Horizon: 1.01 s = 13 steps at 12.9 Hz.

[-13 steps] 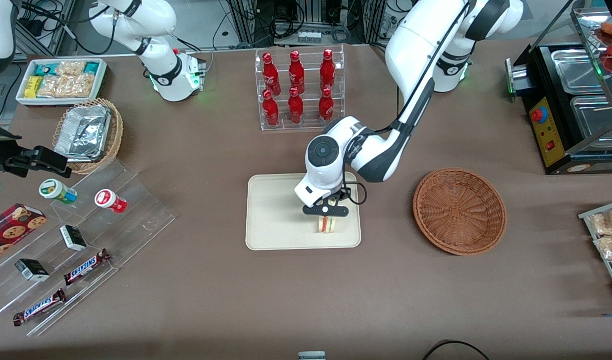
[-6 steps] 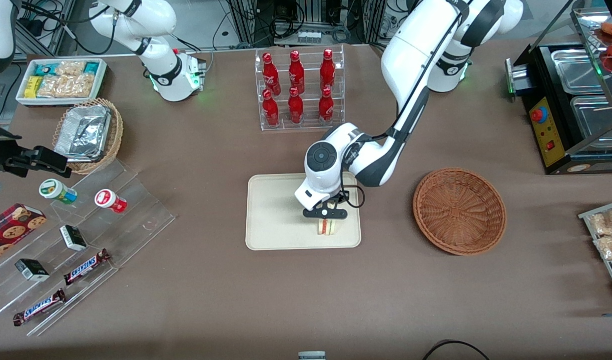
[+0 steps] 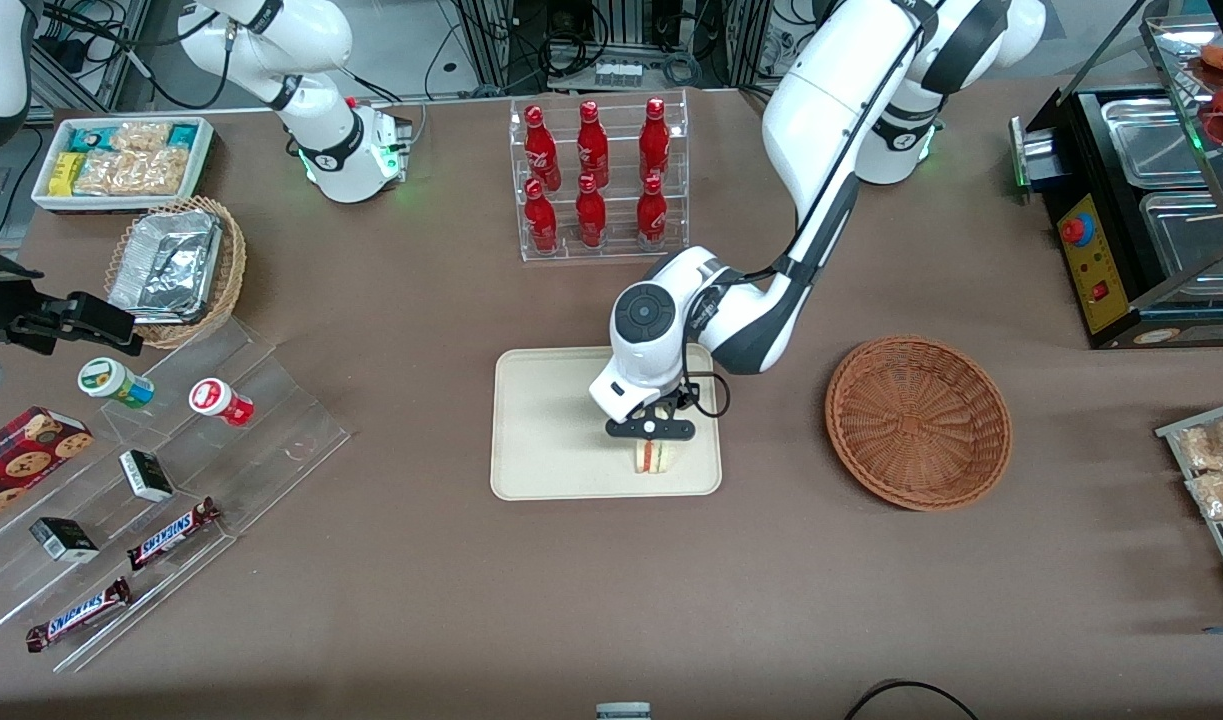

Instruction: Place sandwich from basket to tray

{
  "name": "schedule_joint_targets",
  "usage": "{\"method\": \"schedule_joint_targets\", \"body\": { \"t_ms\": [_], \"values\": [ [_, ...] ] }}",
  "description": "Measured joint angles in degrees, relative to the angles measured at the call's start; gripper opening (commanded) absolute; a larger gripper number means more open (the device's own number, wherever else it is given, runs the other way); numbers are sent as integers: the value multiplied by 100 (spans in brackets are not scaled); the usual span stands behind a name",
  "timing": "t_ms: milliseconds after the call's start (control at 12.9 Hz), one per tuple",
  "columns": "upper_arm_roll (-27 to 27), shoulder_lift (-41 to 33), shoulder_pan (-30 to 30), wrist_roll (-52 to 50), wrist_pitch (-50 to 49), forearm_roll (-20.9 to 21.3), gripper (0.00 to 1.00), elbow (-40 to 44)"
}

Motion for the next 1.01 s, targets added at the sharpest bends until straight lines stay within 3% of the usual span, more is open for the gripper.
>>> {"method": "schedule_joint_targets", "body": {
  "t_ms": [698, 1008],
  "values": [
    [211, -312, 6, -4, -211, 265, 100, 428],
    [707, -720, 26, 356, -540, 71, 100, 519]
  ]
}}
